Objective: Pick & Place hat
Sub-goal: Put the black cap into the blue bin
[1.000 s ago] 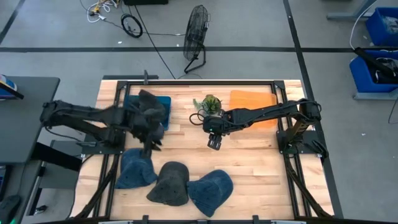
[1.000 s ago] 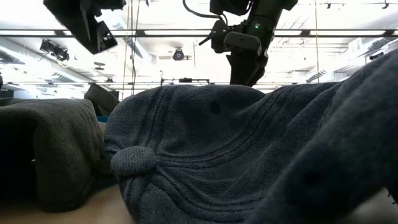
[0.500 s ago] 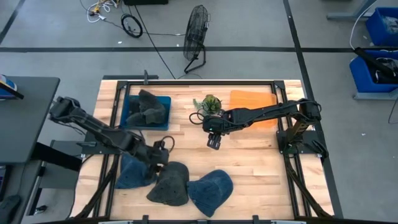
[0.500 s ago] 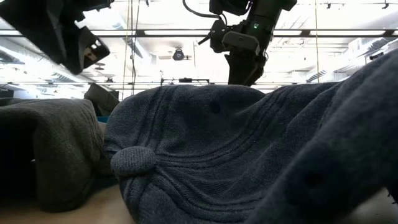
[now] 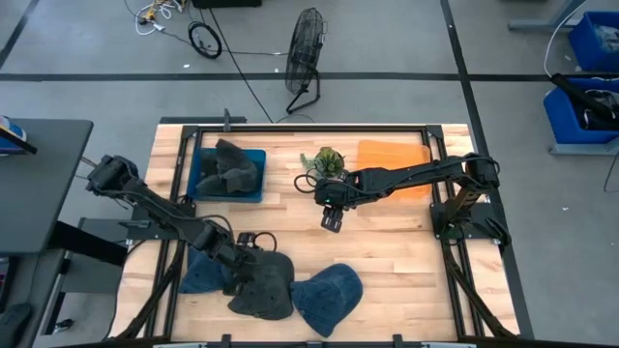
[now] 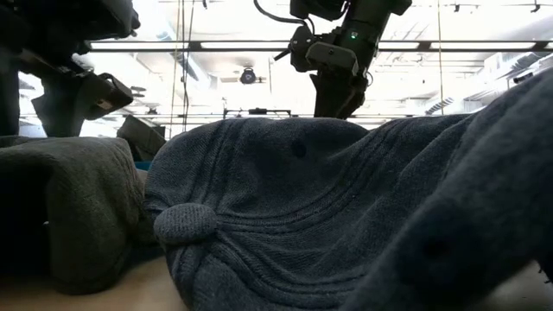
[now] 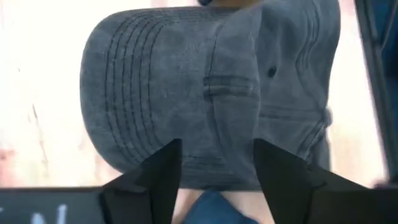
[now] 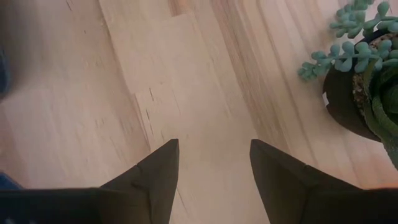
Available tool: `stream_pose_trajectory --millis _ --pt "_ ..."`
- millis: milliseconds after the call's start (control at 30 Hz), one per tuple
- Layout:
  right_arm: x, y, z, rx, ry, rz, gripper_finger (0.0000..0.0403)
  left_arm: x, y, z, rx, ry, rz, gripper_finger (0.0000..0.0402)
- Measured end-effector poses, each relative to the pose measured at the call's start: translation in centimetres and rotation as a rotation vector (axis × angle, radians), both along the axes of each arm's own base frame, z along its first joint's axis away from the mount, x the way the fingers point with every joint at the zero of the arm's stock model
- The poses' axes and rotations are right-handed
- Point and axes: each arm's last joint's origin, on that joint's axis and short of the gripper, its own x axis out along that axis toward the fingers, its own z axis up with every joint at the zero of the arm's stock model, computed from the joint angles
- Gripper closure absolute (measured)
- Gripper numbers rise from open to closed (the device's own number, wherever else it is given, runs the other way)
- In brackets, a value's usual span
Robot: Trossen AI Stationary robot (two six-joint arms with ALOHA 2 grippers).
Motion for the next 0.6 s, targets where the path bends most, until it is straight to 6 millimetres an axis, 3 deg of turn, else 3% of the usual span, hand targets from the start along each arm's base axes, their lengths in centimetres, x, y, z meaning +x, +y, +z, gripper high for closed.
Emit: stream_pose_trajectory --millis 200,600 --pt "0.1 0.0 0.1 0.000 -0.017 0.000 0.0199 0.2 -0.8 0.7 -0.117 0.030 0.101 0.0174" --pt "0.7 0.0 0.3 0.002 -0.079 0.001 0.0199 0.2 -2.1 -1.9 -0.019 0.082 0.131 0.0193"
